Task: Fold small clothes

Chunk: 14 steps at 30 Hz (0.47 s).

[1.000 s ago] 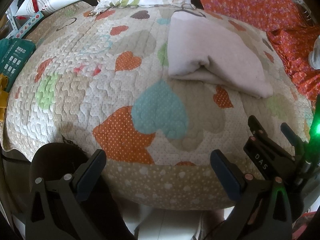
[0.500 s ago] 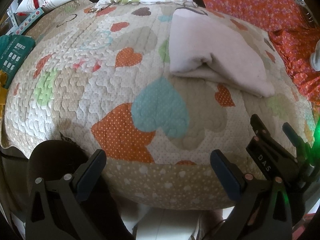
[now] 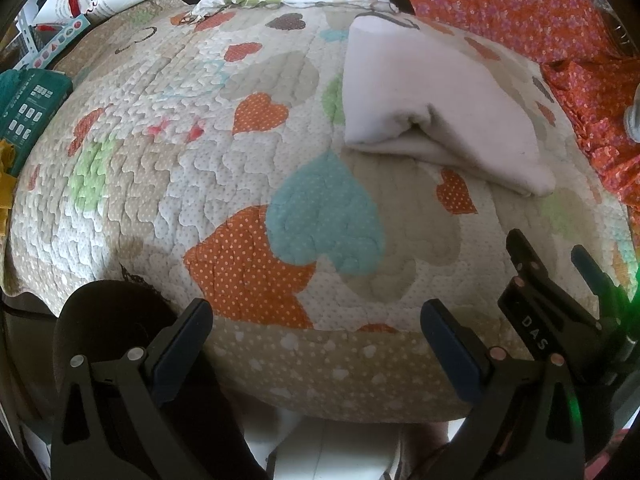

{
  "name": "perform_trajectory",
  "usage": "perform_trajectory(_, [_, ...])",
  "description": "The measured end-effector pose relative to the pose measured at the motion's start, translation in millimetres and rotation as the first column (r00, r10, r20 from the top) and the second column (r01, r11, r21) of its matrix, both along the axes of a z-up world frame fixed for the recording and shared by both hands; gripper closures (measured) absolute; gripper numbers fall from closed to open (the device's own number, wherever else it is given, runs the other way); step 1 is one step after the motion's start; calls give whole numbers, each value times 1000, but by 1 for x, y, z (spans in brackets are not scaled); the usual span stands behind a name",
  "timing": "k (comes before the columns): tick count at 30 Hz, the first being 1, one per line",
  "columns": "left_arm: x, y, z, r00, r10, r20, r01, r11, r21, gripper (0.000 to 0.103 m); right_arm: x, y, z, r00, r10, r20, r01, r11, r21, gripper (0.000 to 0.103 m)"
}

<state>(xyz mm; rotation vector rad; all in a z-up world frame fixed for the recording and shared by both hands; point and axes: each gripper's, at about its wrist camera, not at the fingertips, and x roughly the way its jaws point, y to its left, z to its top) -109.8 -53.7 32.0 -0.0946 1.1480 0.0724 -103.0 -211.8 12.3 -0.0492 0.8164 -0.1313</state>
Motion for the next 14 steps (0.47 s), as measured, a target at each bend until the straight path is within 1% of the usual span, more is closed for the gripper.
perform_trajectory(6, [6,5,2,1000,10,8,-9,1000,-17,0,-3,1,6,1000,3,22,-3,1000,4,10])
perform_trajectory(9, [14,8,4,1000,18,15,-18,999,-34,0,-3,6,13,999,26,30,-26,1000,1,10])
perform_trajectory(12, [21,9,6,1000,14,23,-13,999,-41,0,3,12,14,998,55,4,-55,998,-1,9])
perform_trajectory(14, [26,11,8,1000,9,28,-7,998,-56,0,10,11,14,998,59,-18,-58,998,19,9])
